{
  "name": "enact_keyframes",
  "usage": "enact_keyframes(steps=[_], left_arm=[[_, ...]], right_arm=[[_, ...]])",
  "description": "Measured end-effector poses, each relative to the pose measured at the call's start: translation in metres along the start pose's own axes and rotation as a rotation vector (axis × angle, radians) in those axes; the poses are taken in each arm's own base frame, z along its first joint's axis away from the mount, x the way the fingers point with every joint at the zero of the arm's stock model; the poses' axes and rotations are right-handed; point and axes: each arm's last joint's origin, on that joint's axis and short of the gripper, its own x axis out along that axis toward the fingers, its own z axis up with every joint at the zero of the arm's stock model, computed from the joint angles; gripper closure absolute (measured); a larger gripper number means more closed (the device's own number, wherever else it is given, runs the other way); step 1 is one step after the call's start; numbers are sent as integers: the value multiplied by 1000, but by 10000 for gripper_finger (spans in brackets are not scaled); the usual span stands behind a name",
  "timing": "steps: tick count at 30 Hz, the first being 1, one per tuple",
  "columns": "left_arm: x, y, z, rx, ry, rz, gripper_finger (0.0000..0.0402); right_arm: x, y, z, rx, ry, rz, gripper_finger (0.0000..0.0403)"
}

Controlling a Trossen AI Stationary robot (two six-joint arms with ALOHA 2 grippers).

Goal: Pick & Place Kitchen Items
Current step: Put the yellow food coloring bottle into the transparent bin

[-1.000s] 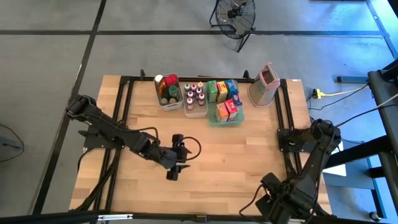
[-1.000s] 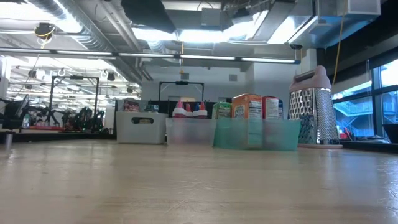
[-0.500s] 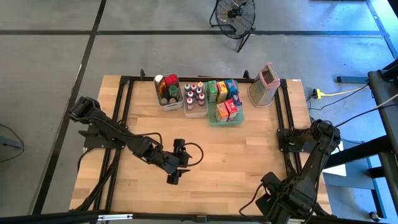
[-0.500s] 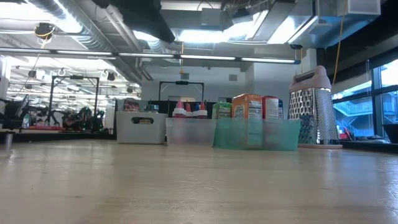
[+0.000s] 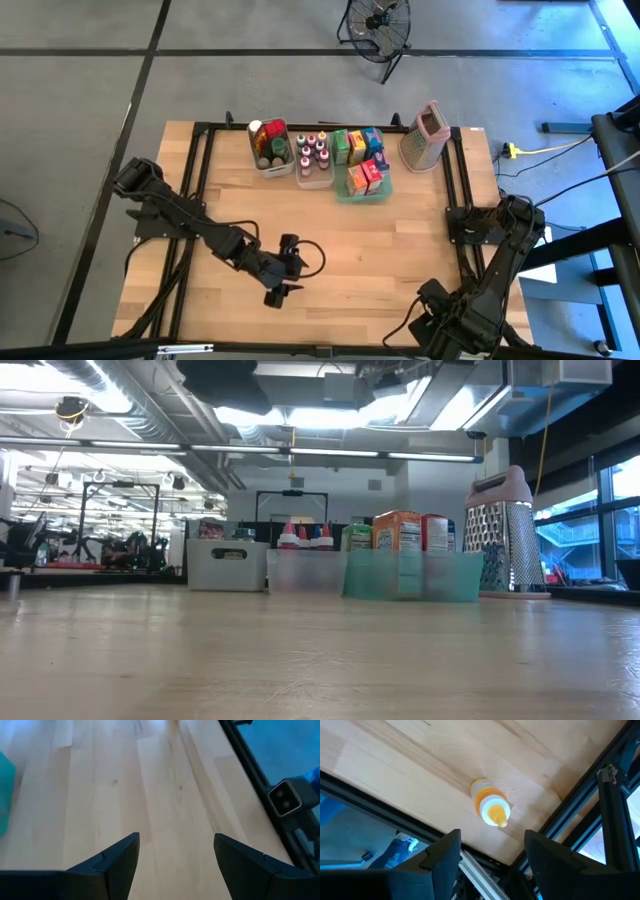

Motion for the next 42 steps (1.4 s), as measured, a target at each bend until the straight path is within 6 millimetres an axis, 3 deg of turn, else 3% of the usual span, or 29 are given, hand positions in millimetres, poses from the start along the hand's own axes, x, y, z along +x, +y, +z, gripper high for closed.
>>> enact_keyframes(steps=[6, 13, 42], left_arm=[[-2, -6, 1, 5, -22, -18, 151], [-3, -12, 0, 17, -23, -31, 151], [-3, -12, 1, 13, -37, -34, 151]], right_arm=[[6, -1, 0, -12, -3, -15, 182], [28, 4, -2, -40, 34, 5, 183], [79, 3, 3, -56, 46, 12, 184]])
